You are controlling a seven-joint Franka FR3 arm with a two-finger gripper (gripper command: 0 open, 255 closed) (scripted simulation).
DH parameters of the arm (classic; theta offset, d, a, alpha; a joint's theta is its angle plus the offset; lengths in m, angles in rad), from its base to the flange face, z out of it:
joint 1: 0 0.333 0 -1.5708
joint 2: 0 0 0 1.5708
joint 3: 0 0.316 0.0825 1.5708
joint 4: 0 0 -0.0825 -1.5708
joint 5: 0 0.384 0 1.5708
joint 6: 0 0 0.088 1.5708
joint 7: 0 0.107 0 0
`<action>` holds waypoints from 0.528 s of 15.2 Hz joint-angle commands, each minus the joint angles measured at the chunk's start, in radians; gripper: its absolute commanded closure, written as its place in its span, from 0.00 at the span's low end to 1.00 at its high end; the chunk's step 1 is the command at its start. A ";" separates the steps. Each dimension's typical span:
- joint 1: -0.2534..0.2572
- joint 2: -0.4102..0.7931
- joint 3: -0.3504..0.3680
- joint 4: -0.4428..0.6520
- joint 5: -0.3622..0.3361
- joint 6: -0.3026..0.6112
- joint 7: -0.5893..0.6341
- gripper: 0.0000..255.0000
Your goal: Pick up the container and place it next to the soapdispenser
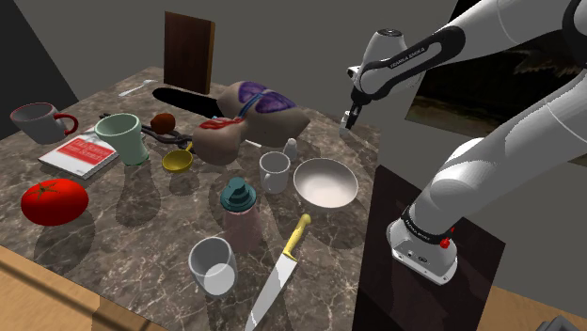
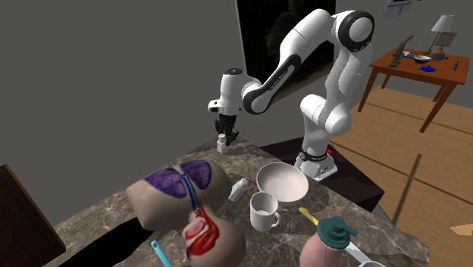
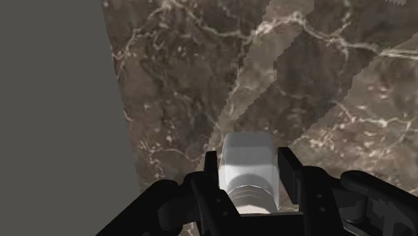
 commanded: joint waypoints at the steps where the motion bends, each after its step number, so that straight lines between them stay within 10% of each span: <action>1: 0.000 0.001 0.000 0.000 0.000 0.001 0.000 1.00; 8: -0.006 -0.077 0.017 0.042 -0.006 -0.117 0.006 1.00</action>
